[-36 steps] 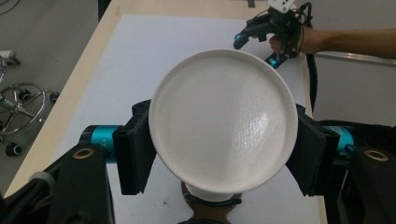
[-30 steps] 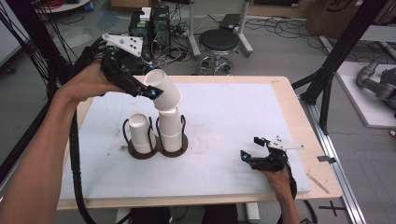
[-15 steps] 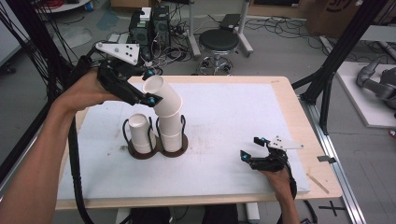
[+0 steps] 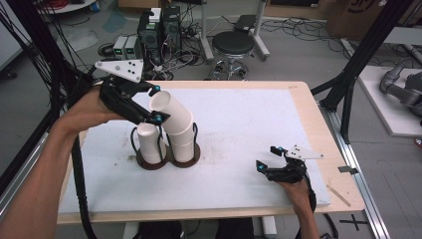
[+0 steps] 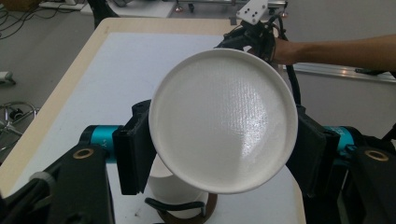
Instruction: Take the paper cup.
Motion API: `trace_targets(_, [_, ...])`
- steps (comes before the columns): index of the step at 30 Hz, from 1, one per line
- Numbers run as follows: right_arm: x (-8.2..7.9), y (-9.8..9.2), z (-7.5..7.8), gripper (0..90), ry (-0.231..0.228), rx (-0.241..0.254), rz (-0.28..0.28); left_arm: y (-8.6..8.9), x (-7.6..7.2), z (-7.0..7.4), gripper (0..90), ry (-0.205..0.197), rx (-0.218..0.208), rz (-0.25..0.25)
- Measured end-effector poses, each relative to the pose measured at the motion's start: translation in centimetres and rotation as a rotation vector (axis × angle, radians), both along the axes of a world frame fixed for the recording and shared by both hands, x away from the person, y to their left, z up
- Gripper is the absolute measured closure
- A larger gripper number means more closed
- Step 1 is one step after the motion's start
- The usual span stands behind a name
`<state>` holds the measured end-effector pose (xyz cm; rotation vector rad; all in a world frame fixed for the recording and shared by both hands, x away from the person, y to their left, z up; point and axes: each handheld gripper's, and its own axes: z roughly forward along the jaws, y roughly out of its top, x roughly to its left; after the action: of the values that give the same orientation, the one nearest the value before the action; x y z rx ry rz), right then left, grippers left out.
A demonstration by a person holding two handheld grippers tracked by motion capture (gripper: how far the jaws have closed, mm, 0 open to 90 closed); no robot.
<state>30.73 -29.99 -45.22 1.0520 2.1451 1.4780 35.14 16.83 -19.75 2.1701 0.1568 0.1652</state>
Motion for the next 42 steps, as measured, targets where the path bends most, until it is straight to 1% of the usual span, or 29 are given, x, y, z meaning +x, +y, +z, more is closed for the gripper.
trace_targets(4, [0.0, 0.0, 0.0, 13.1, 0.002, 0.000, 0.001, 0.3, -0.4, -0.4, 32.9, -0.001, -0.010, 0.002])
trace_targets(10, [0.0, 0.0, 0.0, 13.1, 0.003, 0.000, 0.001, 0.8, -1.2, -1.0, 32.9, -0.006, -0.055, -0.003])
trace_targets(13, [0.0, 0.0, 0.0, 13.1, 0.000, -0.002, 0.001, 0.9, -1.6, -1.5, 32.9, -0.005, -0.061, -0.002])
trace_targets(16, [0.0, 0.0, 0.0, 13.1, -0.002, -0.004, 0.000, 1.1, -1.9, -2.0, 32.9, -0.005, -0.079, -0.008])
trace_targets(20, [0.0, 0.0, 0.0, 13.1, -0.004, -0.006, 0.001, 1.3, -2.3, -2.7, 32.9, -0.003, -0.086, -0.007])
trace_targets(28, [0.0, 0.0, 0.0, 13.1, -0.005, -0.007, 0.001, 1.7, -3.0, -4.1, 32.8, -0.005, -0.150, -0.018])
trace_targets(31, [-0.1, 0.1, 0.0, 13.1, -0.001, -0.004, 0.003, 1.7, -3.3, -4.8, 32.9, -0.001, -0.153, -0.018])
trace_targets(34, [-0.1, 0.0, 0.0, 13.1, -0.013, -0.005, 0.009, 1.8, -3.6, -5.3, 32.8, 0.005, -0.161, -0.023])
trace_targets(42, [-0.1, 0.0, 0.0, 13.1, -0.015, -0.007, 0.013, 2.3, -4.0, -6.6, 32.8, 0.015, -0.183, -0.009])
